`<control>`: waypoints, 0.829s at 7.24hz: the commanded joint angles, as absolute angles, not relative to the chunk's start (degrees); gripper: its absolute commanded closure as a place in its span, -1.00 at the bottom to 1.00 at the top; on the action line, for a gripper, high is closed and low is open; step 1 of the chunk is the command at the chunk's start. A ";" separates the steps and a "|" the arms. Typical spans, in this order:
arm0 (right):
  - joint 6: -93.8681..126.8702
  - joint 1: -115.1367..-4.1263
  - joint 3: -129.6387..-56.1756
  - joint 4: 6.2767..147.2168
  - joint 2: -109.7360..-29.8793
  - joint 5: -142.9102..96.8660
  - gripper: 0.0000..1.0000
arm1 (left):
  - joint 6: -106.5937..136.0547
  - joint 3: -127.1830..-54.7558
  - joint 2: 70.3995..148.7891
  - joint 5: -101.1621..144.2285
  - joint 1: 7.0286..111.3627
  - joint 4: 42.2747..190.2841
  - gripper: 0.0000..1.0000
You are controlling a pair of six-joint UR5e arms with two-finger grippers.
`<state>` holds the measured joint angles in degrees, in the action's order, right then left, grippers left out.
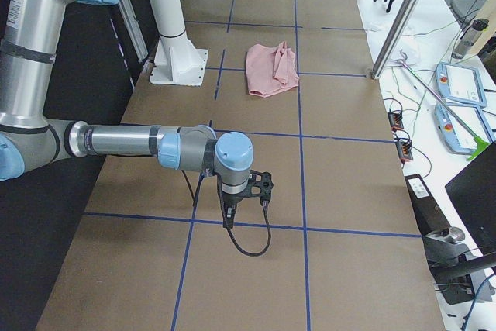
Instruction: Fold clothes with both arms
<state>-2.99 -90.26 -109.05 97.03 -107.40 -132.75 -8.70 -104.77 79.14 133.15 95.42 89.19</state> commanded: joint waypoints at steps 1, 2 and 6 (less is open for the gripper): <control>-3.08 -90.26 -109.07 97.03 -107.40 -132.71 -1.00 | -9.05 -104.33 79.10 133.07 95.36 89.30 -1.00; -2.99 -90.26 -109.07 97.03 -107.40 -132.71 -1.00 | -8.97 -103.46 79.10 133.15 95.27 89.30 -1.00; -3.08 -90.18 -109.07 97.03 -107.40 -132.98 -1.00 | -8.96 -101.87 79.10 132.71 95.27 89.21 -1.00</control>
